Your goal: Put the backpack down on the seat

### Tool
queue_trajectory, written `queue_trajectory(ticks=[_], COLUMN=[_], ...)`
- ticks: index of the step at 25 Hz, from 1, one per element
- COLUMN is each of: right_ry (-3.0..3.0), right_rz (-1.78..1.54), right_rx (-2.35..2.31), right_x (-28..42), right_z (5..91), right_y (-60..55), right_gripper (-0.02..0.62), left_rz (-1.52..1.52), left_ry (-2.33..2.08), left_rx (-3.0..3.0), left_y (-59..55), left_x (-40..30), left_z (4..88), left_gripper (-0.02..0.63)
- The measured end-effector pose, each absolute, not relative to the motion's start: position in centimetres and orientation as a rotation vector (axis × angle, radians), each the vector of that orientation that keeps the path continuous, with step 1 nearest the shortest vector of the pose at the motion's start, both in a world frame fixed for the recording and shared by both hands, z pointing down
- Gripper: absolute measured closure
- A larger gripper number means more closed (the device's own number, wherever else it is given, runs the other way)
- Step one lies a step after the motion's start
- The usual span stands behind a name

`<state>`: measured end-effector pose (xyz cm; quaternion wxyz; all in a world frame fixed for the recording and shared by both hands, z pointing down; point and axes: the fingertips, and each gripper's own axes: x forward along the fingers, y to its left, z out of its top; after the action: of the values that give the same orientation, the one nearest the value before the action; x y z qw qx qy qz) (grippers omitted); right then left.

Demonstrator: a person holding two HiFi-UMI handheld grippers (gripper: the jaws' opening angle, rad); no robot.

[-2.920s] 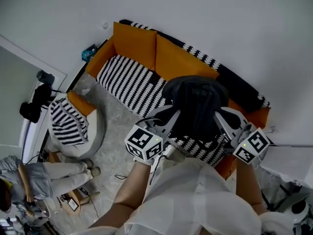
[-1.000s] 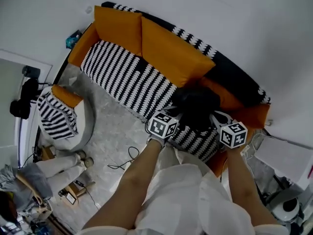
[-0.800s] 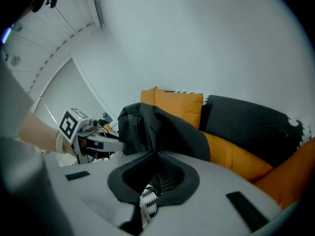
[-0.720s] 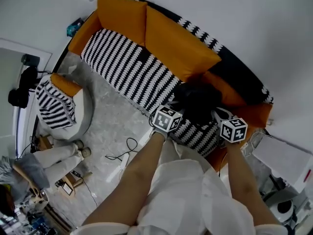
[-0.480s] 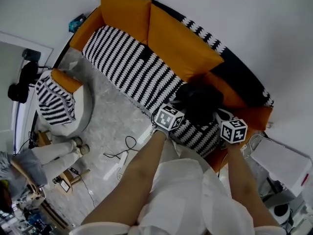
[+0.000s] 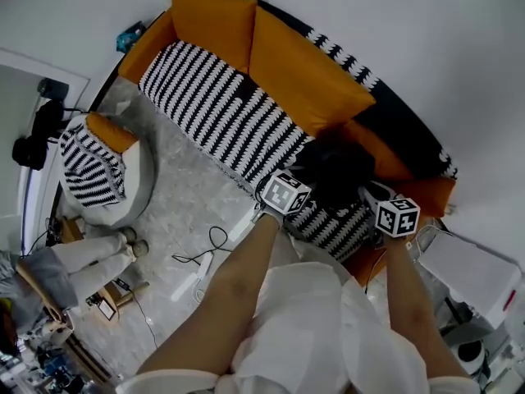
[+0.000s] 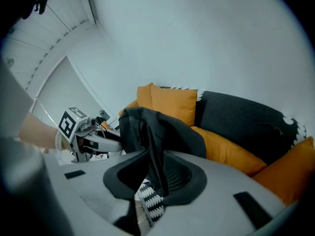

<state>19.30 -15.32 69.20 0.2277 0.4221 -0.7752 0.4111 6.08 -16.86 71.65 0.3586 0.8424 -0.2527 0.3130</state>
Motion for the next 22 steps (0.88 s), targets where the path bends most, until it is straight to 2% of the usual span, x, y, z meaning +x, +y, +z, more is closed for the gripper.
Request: queue_trajectory(ticks=[3,12,14,18,22], right_ry=[-2.135,-2.249,-2.290,-2.406,-2.550], right_rz=[1.096,0.999,0.969,0.943,0.868], right_rx=[1.172,1.250,1.258,1.306,1.284], right_x=[19.7,19.8,19.6,18.7,17.3], right_z=[68.8,63.9,62.3,58.2,53.5], right_y=[-15.3,-15.8,-15.9,-16.5,-16.6], right_gripper=[0.479,0.477,0.477,0.477,0.484], left_rz=[0.820,0.559,0.475,0.341,0.259], left_ry=[-0.667,-0.736,-0.763,-0.829,-0.892], left_rx=[2.199,2.292,2.308,2.397,2.495], left_y=[-16.5,-17.2,-17.6,-18.4,-18.1], left_x=[5.3,4.3,4.0,2.9,0.9], left_z=[71.1,64.7,62.5,56.9,51.5], left_gripper=[0.443,0.450,0.457,0.513,0.518])
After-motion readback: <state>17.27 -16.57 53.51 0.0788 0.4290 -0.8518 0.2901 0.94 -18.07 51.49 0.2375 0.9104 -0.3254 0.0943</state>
